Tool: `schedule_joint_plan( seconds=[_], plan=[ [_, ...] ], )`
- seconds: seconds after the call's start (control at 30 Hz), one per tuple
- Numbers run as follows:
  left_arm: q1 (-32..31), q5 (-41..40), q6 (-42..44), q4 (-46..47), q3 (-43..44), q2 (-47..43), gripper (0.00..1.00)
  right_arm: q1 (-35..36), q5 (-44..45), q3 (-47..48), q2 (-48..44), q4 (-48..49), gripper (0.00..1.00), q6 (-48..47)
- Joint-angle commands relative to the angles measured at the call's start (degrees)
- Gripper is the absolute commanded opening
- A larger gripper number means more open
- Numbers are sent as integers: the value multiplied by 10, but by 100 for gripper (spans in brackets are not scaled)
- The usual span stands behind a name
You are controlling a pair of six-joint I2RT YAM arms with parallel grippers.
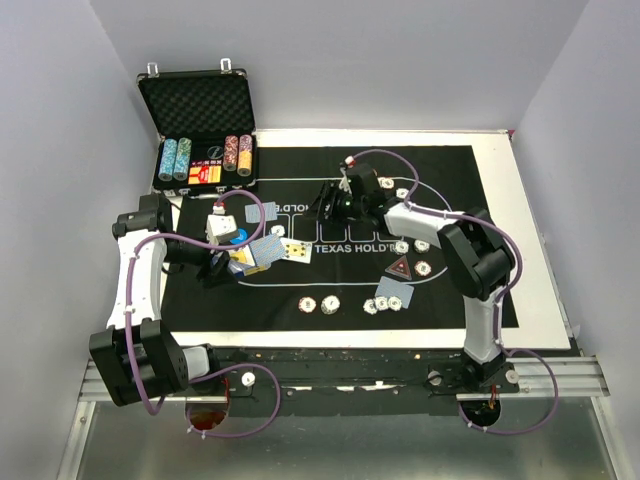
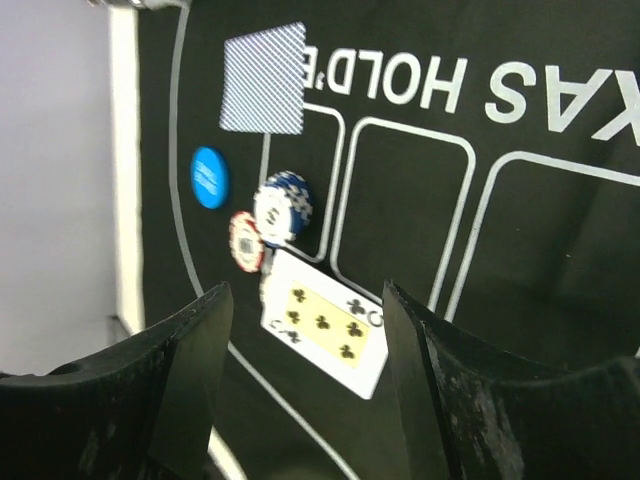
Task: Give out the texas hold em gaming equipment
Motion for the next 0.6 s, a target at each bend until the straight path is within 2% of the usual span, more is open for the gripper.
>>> schedule_joint_plan(
  seconds=[0.0,0.2,0.37,0.57],
  plan=[
    [2,46,7,-160,10,-12,12,35,73,15,8,-71,71,-141],
    [1,51,1,-160,11,-22,12,37,83,80,60,-72,70,-132],
    [1,53,-1,-160,13,-28,12,38,51,132,109,-73,70,-125],
    [0,49,2,-160,7,-34,12,38,1,120,118,-71,71,-161]
  ],
)
